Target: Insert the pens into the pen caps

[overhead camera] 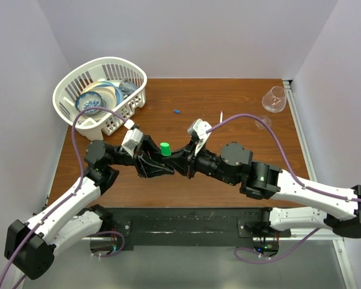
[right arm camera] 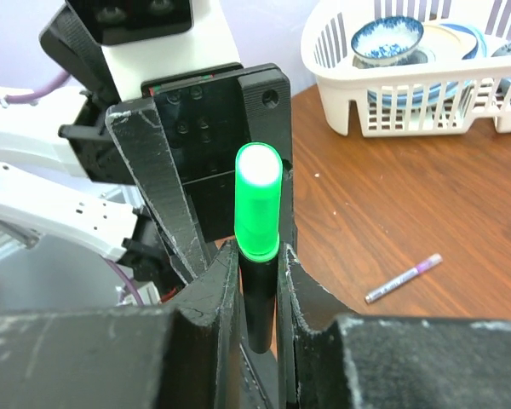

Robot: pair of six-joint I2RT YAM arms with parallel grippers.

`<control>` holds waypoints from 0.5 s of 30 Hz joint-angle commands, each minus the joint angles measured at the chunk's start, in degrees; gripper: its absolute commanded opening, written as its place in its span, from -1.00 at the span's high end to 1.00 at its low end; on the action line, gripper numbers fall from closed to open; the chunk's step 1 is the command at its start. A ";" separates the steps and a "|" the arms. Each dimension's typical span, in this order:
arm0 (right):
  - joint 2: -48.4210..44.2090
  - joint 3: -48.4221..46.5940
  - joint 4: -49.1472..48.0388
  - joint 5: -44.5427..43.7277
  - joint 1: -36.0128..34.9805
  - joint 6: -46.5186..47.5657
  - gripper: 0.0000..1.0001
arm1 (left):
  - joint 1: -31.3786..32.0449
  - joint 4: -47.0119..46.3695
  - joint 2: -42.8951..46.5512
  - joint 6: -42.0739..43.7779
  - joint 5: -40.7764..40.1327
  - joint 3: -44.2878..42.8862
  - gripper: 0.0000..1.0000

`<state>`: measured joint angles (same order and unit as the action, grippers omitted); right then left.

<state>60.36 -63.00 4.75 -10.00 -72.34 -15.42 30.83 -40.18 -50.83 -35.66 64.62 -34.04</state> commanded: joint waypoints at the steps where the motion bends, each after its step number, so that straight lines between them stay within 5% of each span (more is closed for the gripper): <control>1: -1.47 -2.92 -4.49 -1.69 -0.17 -1.54 1.00 | 0.20 -7.45 -0.06 -2.57 -1.51 -0.06 0.15; 11: -2.96 -3.27 -4.93 -3.01 -0.18 -0.66 1.00 | 0.20 -7.28 -0.77 -2.49 -3.01 0.55 0.14; 14: -3.14 -2.83 -4.93 -2.66 -0.17 -1.02 1.00 | 0.20 -7.10 -0.41 -2.05 -3.54 0.73 0.44; 15: -2.97 -2.74 -4.93 -2.40 -0.26 -1.19 1.00 | 0.20 -7.36 -0.41 -2.05 -3.62 0.73 0.79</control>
<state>58.33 -63.92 2.70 -11.70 -72.31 -15.90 30.87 -44.80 -51.81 -38.15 62.74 -33.85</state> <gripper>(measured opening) 0.169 0.309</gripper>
